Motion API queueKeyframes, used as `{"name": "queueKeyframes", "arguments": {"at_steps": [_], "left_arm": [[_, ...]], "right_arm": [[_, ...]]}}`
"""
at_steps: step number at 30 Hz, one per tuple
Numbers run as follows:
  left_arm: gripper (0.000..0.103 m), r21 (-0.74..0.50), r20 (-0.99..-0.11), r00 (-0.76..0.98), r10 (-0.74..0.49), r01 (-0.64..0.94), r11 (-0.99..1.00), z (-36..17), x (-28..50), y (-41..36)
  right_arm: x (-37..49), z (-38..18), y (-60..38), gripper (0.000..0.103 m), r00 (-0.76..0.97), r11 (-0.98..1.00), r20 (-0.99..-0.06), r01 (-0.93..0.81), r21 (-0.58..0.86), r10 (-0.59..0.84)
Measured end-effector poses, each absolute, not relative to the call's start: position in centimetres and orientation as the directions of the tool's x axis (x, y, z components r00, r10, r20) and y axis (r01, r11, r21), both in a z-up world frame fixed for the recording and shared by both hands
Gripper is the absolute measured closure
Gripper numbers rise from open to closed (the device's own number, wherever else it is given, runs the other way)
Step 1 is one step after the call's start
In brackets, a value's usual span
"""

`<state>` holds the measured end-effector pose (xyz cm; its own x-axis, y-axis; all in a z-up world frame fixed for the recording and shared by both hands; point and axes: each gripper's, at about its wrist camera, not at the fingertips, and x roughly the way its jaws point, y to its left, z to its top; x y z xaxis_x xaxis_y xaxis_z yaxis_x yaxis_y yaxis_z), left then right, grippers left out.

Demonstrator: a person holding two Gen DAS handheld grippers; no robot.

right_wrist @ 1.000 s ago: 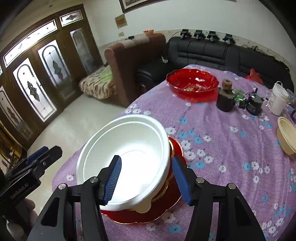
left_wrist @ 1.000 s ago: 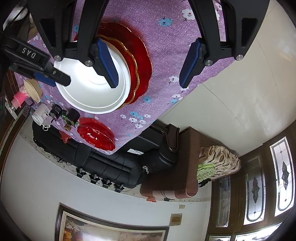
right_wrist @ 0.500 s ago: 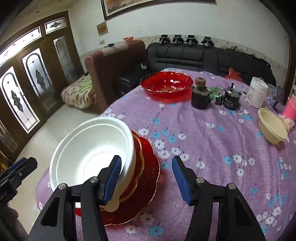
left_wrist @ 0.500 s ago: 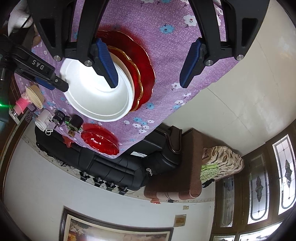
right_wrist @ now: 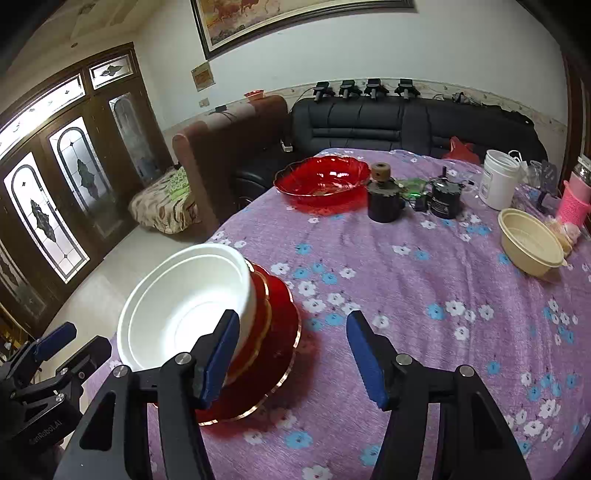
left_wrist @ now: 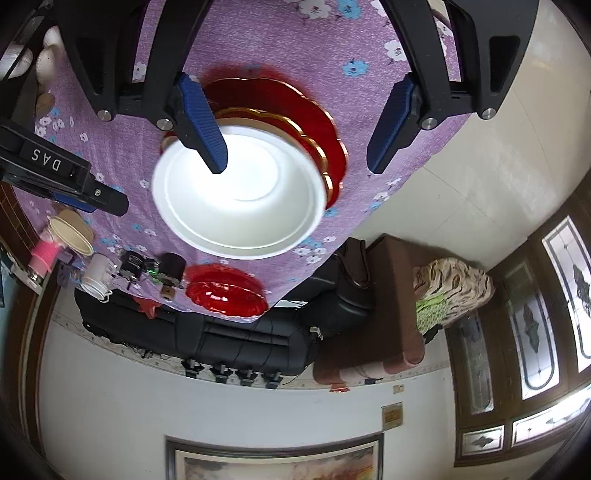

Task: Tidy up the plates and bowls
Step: 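Open both grippers and withdraw toward the beige plastic bowl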

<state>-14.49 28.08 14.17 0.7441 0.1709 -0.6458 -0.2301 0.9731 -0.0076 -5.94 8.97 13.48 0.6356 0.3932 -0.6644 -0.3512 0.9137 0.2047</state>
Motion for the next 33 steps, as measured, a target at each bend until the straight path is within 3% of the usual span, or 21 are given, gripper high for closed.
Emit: {"name": "queueKeyframes", "arguments": {"at_steps": [21, 33], "left_arm": [[0.024, 0.147, -0.654, 0.745, 0.134, -0.049, 0.988, 14.3, -12.7, 15.7], [0.024, 0.147, -0.710, 0.703, 0.041, 0.091, 0.985, 12.6, -11.3, 9.8]], "right_arm": [[-6.4, 11.4, -5.1, 0.037, 0.659, 0.931, -0.664, -0.171, 0.324, 0.352], [-4.8, 8.6, -15.6, 0.036, 0.661, 0.923, -0.702, 0.035, 0.383, 0.266]]}}
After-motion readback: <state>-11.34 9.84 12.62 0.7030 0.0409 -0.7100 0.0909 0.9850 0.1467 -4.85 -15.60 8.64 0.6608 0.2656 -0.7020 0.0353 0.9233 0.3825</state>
